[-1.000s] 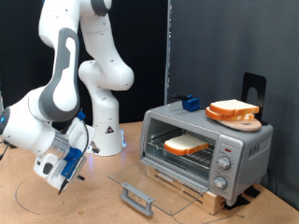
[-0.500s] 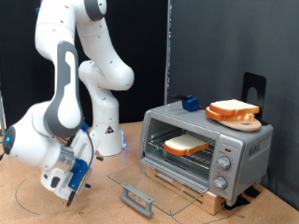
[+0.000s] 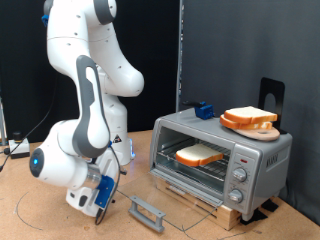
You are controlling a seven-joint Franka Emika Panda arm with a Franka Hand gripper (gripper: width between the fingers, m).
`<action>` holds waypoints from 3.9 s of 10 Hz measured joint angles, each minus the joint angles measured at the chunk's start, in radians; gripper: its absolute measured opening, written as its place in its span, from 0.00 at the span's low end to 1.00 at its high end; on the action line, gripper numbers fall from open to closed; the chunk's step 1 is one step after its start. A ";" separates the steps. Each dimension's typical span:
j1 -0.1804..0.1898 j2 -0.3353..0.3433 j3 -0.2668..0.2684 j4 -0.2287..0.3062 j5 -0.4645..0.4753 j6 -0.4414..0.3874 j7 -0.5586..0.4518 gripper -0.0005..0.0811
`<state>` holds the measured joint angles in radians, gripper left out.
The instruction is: Make a piece of toast with the oven
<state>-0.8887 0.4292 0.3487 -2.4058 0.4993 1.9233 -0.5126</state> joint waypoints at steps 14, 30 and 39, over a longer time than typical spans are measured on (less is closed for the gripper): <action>-0.031 -0.352 0.112 -0.082 0.184 -0.513 -0.170 0.99; -0.080 -0.589 0.120 -0.167 0.311 -0.493 -0.038 0.99; -0.055 -0.368 0.175 0.085 0.323 -0.465 0.024 0.99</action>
<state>-0.9438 0.0611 0.5242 -2.3206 0.8225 1.4587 -0.4885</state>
